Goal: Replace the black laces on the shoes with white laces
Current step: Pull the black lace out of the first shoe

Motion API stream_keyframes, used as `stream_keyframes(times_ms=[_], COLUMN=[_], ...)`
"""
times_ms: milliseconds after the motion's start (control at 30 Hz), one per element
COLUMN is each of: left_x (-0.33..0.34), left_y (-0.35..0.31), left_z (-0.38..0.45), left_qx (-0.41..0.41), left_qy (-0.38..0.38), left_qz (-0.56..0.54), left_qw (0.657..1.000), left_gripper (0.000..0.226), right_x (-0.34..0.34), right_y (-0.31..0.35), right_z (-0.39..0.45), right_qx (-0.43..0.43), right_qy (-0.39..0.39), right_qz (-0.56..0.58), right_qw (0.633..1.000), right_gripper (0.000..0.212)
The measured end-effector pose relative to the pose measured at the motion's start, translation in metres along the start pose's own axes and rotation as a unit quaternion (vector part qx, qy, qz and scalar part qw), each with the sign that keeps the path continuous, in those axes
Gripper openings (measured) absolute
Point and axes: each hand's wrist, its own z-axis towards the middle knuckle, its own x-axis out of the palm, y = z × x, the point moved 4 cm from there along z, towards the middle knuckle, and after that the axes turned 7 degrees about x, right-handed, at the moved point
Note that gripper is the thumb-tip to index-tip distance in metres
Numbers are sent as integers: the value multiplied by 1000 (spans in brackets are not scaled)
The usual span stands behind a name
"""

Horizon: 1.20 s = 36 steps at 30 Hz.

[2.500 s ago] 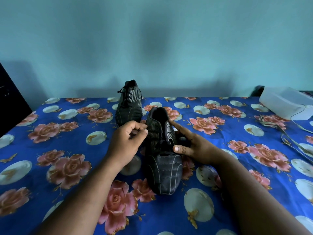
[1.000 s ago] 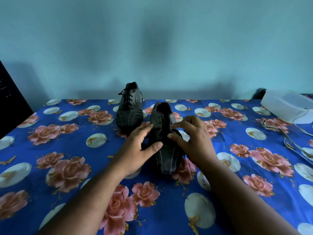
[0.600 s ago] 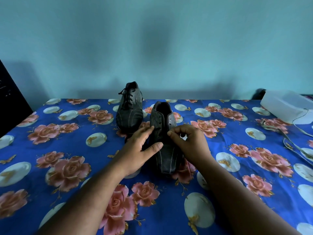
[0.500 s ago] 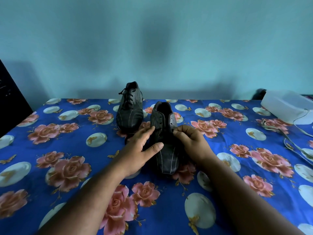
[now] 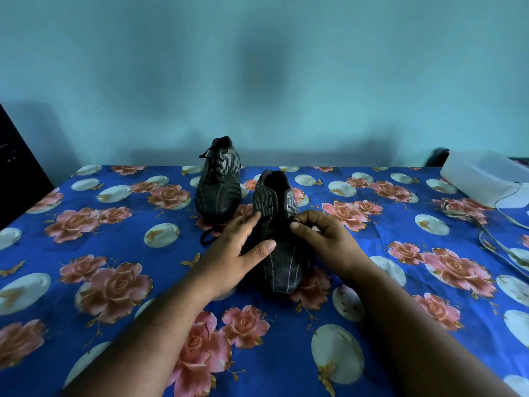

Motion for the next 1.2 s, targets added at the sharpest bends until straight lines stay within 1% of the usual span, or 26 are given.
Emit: stream_keyframes(times_ms=[33, 67, 133, 167, 233, 300, 367, 400, 433, 500, 533, 567, 600, 633, 667, 700, 733, 767, 867, 900, 933, 1000, 1067, 1133, 1200], left_x=[0, 0, 1, 1, 0, 1, 1, 1, 1, 1, 1, 0, 0, 0, 0, -1, -1, -1, 0, 0, 0, 0, 0, 0, 1], left_y=[-1, -1, -2, -2, -2, -2, -3, -4, -5, -3, -2, -2, 0, 1, 2, 2, 2, 2, 2, 2, 2, 1, 0, -1, 0], left_z=[0, 0, 0, 0, 0, -1, -1, -1, -1, -2, -1, -1, 0, 1, 1, 2, 2, 2, 2, 3, 3, 3, 3, 3, 3], left_qx=[0, 0, 1, 0, -7, -10, -12, -12, -13, -12, -11, -7, -3, 0, 4, 8, 10, 11, 22, 25, 26, 28, 29, 30, 31], left_qy=[0, 1, 5, 7, 10, 12, 13, 15, 17, 17, 13, 9, 4, 0, -2, -4, -4, -4, -4, -6, -7, -7, -6, -6, -8], left_qz=[0, 3, 13, 12, 6, 9, 10, 12, 13, 17, 21, 29, 39, 54, 69, 84, 95, 101, 110, 109, 108, 114, 129, 140, 141], left_qw=[1000, 1000, 1000, 1000, 1000, 1000, 1000, 1000, 1000, 1000, 1000, 1000, 999, 999, 998, 996, 995, 995, 994, 994, 994, 993, 991, 990, 989], left_gripper=[88, 88, 88, 88, 89, 90, 89, 89, 89, 90, 90, 91, 93, 97, 99, 99, 99, 99, 98, 98, 98, 97, 96, 95, 96], right_x=[1, 1, 1, 1, 1, -2, -4, -3, -2, 1, -1, -3, -6, -7, -7, -7, -8, -9, -10, -10, -9, -8, -13, -17, -18], right_y=[1, 1, 2, 2, 1, 1, 3, 3, 3, 4, 3, 2, 1, 2, 2, 2, 0, 0, 1, 1, 3, 5, 8, 10, 11], right_z=[-1, -2, -1, -1, 0, 0, 1, 1, 0, -3, -4, -3, -3, -1, 0, 0, 1, 1, 2, 3, 3, 1, -2, -4, -5], right_qx=[24, 34, 21, 9, -6, -21, -31, -23, -4, 34, 45, 48, 45, 29, 1, -30, -63, -91, -138, -140, -129, -75, -52, -51, -53], right_qy=[25, 34, 14, -8, -56, -83, -76, -58, -31, 11, 14, 9, 1, -11, -26, -48, -77, -98, -112, -100, -83, -53, -43, -34, -38], right_qz=[48, 70, 42, 7, -43, -57, -75, -66, -29, 81, 118, 126, 113, 74, 6, -77, -153, -199, -210, -200, -167, -28, 110, 155, 131], right_qw=[998, 996, 999, 1000, 997, 995, 994, 996, 999, 996, 992, 991, 993, 997, 1000, 995, 983, 971, 962, 964, 974, 995, 992, 986, 989], right_gripper=[16, 24, 39, 39, 22, 4, 8, 9, 10, 12, 13, 16, 20, 30, 42, 50, 49, 42, 19, 14, 13, 17, 17, 15, 21])
